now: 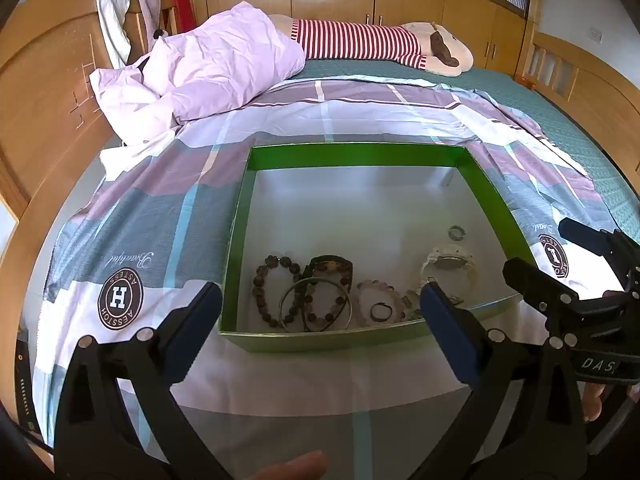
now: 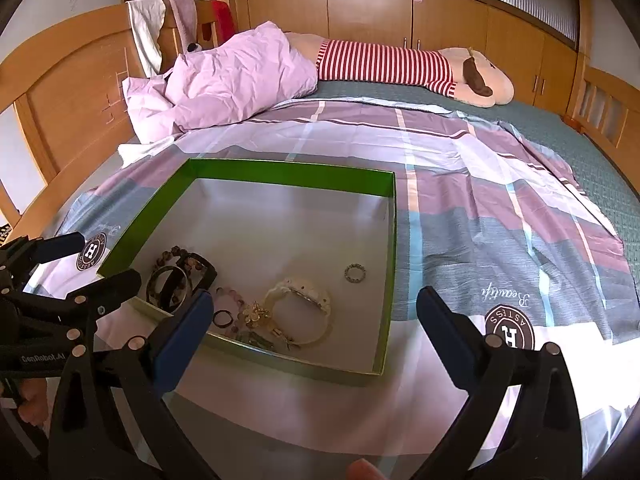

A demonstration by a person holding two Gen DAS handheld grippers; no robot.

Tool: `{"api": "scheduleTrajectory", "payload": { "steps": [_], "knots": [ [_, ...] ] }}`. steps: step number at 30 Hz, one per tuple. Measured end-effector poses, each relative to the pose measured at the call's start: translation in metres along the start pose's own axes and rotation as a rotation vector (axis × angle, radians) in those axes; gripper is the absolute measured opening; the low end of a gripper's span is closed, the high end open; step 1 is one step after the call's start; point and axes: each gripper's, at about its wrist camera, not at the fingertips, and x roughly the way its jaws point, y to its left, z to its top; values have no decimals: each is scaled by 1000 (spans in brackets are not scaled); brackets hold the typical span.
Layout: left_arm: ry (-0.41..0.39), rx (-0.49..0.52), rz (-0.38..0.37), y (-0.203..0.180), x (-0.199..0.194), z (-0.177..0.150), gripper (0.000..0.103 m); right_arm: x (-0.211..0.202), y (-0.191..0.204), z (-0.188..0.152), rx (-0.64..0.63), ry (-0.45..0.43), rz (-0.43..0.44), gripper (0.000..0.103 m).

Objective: Organize jewelry

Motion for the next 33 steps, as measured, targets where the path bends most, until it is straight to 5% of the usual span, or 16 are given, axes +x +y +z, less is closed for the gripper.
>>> {"api": "scheduleTrajectory", "payload": {
  "steps": [33],
  "knots": [
    [18, 9, 4, -3, 3, -3, 99, 2, -4, -1, 1, -1, -15, 99]
  ]
}}
